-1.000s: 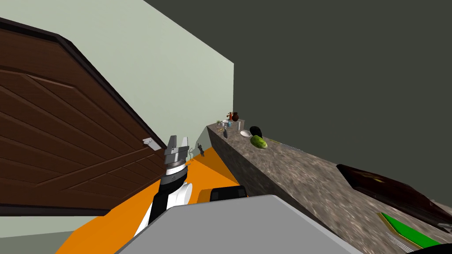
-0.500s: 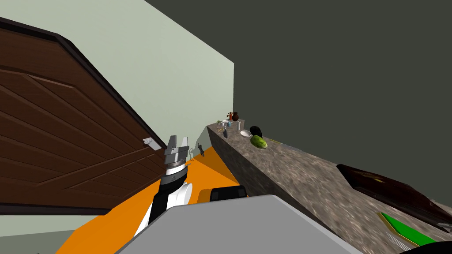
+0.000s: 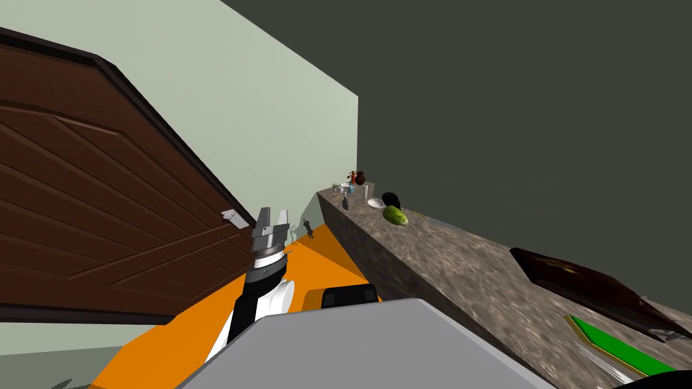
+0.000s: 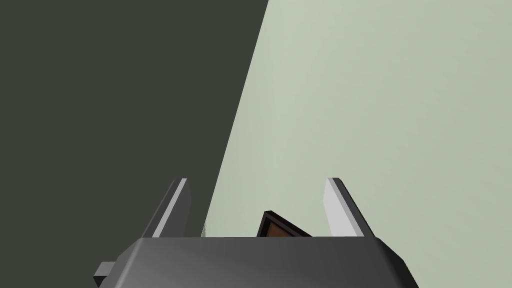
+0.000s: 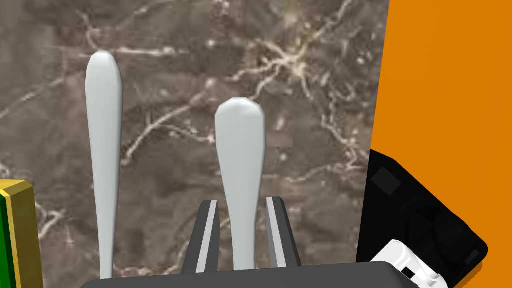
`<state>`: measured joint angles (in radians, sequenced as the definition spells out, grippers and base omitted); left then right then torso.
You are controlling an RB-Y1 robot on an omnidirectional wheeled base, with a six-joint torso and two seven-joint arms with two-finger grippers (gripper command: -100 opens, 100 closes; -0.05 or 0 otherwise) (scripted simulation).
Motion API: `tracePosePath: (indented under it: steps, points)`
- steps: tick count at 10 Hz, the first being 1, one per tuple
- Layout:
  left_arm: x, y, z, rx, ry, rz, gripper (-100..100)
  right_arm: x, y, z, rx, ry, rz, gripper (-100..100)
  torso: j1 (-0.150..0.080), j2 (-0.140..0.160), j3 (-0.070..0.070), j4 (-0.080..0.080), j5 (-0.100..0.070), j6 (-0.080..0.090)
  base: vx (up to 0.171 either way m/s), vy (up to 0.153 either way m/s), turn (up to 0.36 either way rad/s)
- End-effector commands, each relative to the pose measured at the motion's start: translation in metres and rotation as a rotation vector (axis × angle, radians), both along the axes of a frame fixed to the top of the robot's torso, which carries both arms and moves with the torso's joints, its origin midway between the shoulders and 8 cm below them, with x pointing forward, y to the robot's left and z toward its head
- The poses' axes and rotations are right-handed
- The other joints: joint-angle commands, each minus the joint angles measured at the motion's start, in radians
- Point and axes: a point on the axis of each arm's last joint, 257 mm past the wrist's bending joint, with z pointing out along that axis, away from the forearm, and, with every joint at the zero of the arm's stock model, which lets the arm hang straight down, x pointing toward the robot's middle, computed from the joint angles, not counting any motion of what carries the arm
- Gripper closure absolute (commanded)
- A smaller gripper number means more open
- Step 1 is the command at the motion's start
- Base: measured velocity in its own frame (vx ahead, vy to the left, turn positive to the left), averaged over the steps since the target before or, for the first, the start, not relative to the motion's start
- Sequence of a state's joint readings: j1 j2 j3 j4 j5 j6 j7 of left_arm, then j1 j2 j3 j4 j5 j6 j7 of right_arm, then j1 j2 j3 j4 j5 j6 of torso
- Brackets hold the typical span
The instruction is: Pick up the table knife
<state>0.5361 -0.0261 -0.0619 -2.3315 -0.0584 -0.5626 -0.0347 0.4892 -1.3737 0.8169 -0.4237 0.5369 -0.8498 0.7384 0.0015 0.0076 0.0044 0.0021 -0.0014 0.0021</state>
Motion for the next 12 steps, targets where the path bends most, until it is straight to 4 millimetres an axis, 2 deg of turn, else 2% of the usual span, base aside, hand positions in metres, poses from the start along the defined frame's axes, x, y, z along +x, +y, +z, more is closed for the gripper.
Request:
tracePosePath:
  steps: [1,2,6,7,8,9,10,11,12]
  points:
    - [0.000,0.000,0.000,0.000,0.000,0.000,0,0.006,0.002,-0.002,0.006,-0.004,-0.001,100,0.000,0.000,0.000,0.000,0.000,0.000,-0.055,-0.003,0.002]
    - [0.000,0.000,0.000,0.000,0.000,0.000,0,0.010,-0.004,0.005,-0.011,0.001,-0.006,100,0.000,0.000,0.000,0.000,-0.001,0.000,-0.040,0.002,-0.008]
    - [0.000,0.000,0.000,0.000,0.000,0.000,0,0.021,0.002,0.003,0.005,-0.004,0.000,100,0.000,-0.002,-0.001,0.000,-0.001,0.000,-0.020,0.002,-0.001]
    - [0.000,0.000,0.000,0.000,0.000,0.000,0,0.025,-0.004,0.011,-0.012,0.001,-0.005,100,0.000,-0.002,-0.001,0.000,-0.001,0.000,-0.036,0.009,-0.001]
    - [0.000,0.000,0.000,0.000,0.000,0.000,0,0.028,0.003,0.005,0.006,-0.003,0.000,100,0.000,-0.002,-0.001,0.000,-0.001,0.000,-0.034,0.003,0.001]
    - [0.000,0.000,0.000,0.000,0.000,0.000,0,0.032,-0.004,0.014,-0.015,0.002,-0.005,100,0.000,-0.002,-0.001,0.000,-0.001,0.000,-0.039,0.005,-0.002]
    - [0.000,0.000,0.000,0.000,0.000,0.000,0,0.035,0.004,0.008,0.007,-0.002,0.001,100,0.000,-0.001,-0.001,0.000,-0.001,0.000,-0.030,0.000,-0.003]
    - [0.000,0.000,0.000,0.000,0.000,0.000,0,0.039,-0.002,0.016,-0.014,0.003,-0.005,100,0.000,-0.002,-0.001,0.000,-0.001,0.000,-0.037,0.001,-0.005]
    - [0.000,0.000,0.000,0.000,0.000,0.000,0,0.042,0.006,0.010,0.008,-0.001,0.001,100,0.000,-0.002,-0.001,0.000,-0.001,0.000,-0.031,0.002,0.004]
